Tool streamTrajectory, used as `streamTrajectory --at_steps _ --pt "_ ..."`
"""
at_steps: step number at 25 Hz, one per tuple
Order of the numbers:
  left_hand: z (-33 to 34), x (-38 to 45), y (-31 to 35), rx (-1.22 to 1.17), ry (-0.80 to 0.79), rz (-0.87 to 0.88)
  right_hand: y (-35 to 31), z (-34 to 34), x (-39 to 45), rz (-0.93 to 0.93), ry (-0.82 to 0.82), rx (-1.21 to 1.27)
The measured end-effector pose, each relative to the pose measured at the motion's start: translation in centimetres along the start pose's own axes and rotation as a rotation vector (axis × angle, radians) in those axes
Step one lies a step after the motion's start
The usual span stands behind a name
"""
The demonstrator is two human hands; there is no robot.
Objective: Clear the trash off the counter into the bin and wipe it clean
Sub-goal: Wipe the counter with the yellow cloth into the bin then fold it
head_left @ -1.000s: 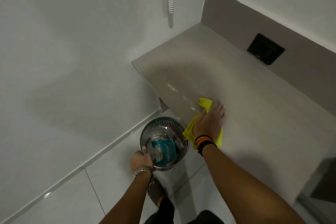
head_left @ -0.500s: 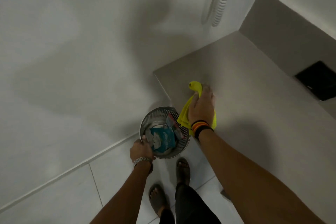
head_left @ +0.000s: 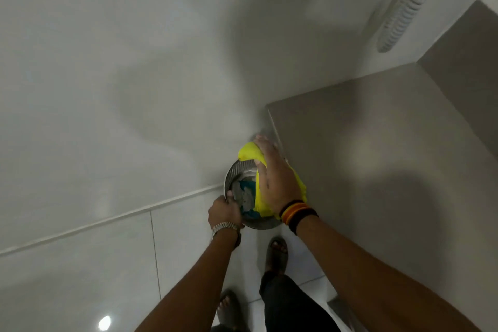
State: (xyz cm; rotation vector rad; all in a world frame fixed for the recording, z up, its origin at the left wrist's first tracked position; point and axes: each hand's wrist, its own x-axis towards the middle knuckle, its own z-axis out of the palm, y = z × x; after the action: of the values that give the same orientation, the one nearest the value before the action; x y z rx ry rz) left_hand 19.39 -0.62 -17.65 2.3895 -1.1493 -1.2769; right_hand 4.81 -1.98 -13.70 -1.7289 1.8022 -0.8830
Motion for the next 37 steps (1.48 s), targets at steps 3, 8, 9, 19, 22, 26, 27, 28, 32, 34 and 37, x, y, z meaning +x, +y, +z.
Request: streamTrajectory --at_steps 3,8,9,19,22,26,27,28,32,34,37 --pt "-1.0 -1.5 -1.2 -0.063 -0.001 -0.011 -0.6 0.6 -2.3 0.09 -0.094 0.004" --pt "-3.8 -2.9 -5.5 -0.088 -0.018 0.04 -1.6 2.0 -10.3 0.237 -0.064 0.01" --pt "-4.3 -3.5 -6.6 -0.095 -0.036 0.049 -2.2 2.4 -11.7 0.248 -0.047 0.0" --pt "-3.8 -7.1 -19.6 -0.13 -0.102 0.001 -4.0 6.7 -23.5 0.25 -0.143 -0.147" --pt "-0.8 -5.4 -23.9 -0.058 -0.046 -0.074 -0.6 10.1 -26.0 0.36 -0.121 -0.061" --pt "5.4 -0.3 -29.0 -0.046 -0.056 -0.176 6.2 15.2 -27.3 0.481 -0.058 0.024" --pt "7.4 1.5 -30.4 -0.055 -0.055 -0.187 8.3 16.7 -27.2 0.488 -0.039 0.03" --pt "9.6 3.2 -31.8 -0.061 -0.069 -0.201 10.3 18.2 -27.0 0.511 -0.015 0.036" --pt "17.1 9.4 -36.4 -0.082 -0.082 -0.214 17.6 23.6 -26.0 0.6 0.076 0.082" --pt "19.7 11.8 -38.1 -0.094 -0.092 -0.23 20.2 25.2 -25.3 0.707 0.155 0.146" --pt "21.4 13.8 -39.6 -0.143 -0.109 -0.289 22.3 25.8 -24.1 0.883 0.302 0.364"
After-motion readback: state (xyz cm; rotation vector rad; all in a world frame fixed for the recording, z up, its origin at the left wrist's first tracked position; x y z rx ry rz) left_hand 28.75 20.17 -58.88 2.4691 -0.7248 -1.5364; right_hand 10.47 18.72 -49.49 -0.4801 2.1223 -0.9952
